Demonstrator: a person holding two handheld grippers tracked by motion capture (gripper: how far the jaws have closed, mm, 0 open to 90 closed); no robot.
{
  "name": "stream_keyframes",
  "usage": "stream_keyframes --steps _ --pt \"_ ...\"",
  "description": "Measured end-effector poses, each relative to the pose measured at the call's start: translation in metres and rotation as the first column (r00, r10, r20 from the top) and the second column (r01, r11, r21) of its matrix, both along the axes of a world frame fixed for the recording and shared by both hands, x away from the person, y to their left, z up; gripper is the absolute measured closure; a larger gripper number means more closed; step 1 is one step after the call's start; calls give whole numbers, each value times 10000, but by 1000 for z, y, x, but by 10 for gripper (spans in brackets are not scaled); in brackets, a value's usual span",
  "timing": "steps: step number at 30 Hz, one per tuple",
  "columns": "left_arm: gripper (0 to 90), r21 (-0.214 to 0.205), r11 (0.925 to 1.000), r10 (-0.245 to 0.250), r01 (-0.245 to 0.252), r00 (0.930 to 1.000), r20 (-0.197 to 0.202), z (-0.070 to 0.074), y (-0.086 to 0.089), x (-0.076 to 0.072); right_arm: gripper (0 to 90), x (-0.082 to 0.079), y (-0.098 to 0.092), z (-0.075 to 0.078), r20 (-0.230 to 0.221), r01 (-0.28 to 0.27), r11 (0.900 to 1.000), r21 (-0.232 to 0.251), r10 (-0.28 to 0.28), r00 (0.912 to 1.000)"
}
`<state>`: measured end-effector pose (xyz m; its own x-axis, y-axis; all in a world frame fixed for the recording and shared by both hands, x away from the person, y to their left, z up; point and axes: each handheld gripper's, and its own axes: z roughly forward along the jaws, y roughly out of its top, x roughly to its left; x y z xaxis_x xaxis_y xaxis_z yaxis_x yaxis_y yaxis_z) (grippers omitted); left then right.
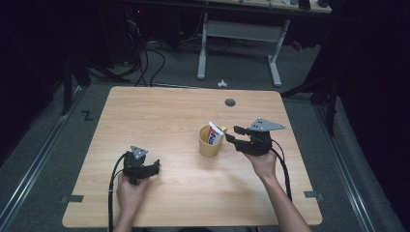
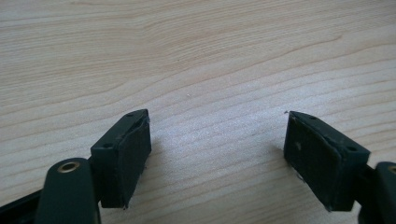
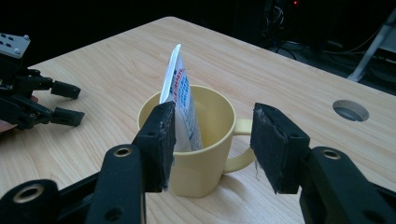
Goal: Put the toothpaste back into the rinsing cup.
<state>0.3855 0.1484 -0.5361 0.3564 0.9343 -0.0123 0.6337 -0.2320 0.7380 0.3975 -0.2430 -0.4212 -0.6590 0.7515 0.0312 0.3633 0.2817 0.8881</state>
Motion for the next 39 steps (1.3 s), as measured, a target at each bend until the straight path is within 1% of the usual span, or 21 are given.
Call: stream_keyframes --steps 4,8,18,39 --pt "235 0 10000 -12 12 10000 -9 0 0 0 504 -1 -5 -1 -41 153 9999 66 -152 9999" --pt "234 1 10000 -8 8 10000 -11 0 0 0 505 -2 -10 0 33 279 9995 159 -280 9996" --pt "234 1 10000 -5 5 10000 -10 0 0 0 507 -6 -25 0 25 602 9968 534 -604 9982" --pt "234 0 10000 -2 2 10000 -9 0 0 0 506 -12 -45 6 144 942 9923 810 -956 9953"
